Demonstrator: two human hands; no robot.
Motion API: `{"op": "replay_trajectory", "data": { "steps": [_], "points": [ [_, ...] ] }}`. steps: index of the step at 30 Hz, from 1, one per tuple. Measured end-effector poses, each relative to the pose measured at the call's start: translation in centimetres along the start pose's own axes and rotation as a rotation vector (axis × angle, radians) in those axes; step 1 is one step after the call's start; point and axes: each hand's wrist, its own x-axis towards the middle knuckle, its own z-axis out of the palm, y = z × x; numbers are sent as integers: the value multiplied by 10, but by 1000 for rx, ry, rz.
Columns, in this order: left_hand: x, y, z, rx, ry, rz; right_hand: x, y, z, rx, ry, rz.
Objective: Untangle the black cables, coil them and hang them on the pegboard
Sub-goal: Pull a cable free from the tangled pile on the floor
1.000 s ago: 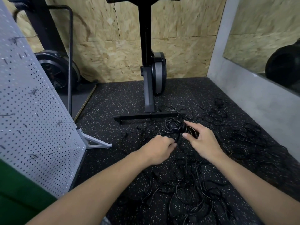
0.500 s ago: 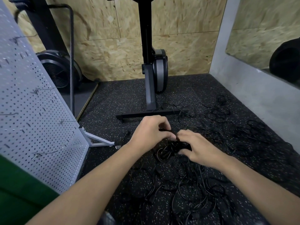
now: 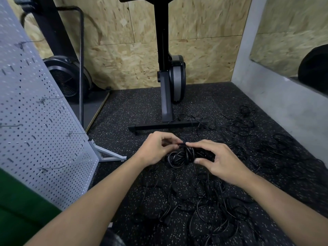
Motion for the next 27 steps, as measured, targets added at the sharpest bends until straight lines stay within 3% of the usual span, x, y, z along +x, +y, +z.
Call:
{"op": "replay_trajectory", "data": {
  "steps": [8,11,15,22,27],
  "points": [
    [-15,-11,6,-167,-113,-157,4,7,0,270,115,110],
    [-18,-6,20,-3,-133,-163,6,10,5,264,213,167],
    [-27,16,44,138,-176,-123,7,15,8,79,333,237],
    [-28,37,44,334,-108,2,8,19,16,-343,272,271],
    [-29,42,32,333,13,208,7,14,11,-402,248,291]
  ]
}}
